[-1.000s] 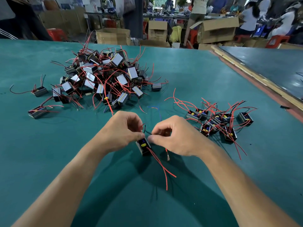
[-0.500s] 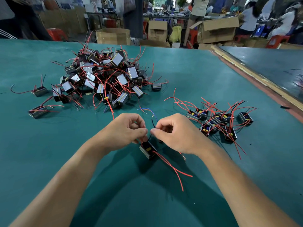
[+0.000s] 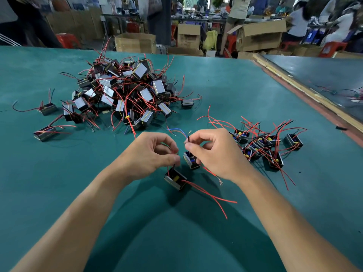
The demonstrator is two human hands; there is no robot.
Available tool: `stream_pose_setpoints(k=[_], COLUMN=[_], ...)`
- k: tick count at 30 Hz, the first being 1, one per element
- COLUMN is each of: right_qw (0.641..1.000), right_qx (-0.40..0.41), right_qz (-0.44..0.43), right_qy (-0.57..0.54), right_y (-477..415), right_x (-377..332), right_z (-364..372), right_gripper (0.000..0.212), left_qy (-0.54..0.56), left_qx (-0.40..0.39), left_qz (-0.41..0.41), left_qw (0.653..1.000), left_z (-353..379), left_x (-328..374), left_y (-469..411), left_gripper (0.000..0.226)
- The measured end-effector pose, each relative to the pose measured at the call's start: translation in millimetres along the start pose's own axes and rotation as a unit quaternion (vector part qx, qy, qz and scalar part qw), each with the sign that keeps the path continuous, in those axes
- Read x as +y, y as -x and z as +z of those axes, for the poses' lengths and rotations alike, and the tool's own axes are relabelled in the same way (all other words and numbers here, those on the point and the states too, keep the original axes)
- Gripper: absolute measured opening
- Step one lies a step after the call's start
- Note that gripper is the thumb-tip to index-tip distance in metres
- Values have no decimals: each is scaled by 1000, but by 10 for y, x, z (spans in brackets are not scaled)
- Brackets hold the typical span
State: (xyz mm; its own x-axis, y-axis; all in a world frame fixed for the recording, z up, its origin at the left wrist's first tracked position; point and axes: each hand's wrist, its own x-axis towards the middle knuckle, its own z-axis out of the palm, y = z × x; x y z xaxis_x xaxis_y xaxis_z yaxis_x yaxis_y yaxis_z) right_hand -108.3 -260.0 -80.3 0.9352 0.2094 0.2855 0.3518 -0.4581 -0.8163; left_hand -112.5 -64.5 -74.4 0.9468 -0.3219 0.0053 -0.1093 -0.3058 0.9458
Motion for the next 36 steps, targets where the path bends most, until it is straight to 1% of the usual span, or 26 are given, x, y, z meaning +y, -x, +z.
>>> stream_pose_setpoints(k=[1,4,5,8,10,12,16,19,22,26,30,34,36], right_qw=[1000,999,999,998,998,998,997,996,996,996,996,996,996], right_qx=[-4,-20,-24,-26,-28,-33,-33,-37,-53,-57,-59,-52,-50], right_qz=[3,1,-3,-14,-18,-22,-24,-25,-30,-29,-19,-15,-20], right_qy=[-10,-36,-40,-47,-49,-52,-69,-82,-72,-60,-67,-75,-73], right_y=[3,18,21,24,26,31,38,35,35,41,47,37,34], right_x=[-2,-8,-12,-20,-27,-30,-38,-48,-40,-31,-35,-34,-38], right_z=[5,21,23,29,32,33,36,22,-2,-9,-17,-16,-17], right_gripper=[9,26,27,14,10,10,10,8,9,10,6,10,10], left_qy=[8,51,64,98,115,116,109,110,124,115,92,82,80], left_qx=[2,9,9,7,7,7,9,14,15,17,10,16,16], left_qz=[0,18,23,26,21,14,7,8,13,3,-9,-20,-22], left_qw=[1000,999,998,995,993,993,994,994,992,993,996,996,996], left_z=[-1,-7,-6,-5,4,20,40,31,19,19,22,27,30], left_x=[6,42,54,80,93,99,84,96,111,117,137,147,155], left_y=[5,22,26,37,41,41,33,41,53,54,60,57,58], left_gripper=[12,11,11,10,15,18,11,12,13,14,4,12,13])
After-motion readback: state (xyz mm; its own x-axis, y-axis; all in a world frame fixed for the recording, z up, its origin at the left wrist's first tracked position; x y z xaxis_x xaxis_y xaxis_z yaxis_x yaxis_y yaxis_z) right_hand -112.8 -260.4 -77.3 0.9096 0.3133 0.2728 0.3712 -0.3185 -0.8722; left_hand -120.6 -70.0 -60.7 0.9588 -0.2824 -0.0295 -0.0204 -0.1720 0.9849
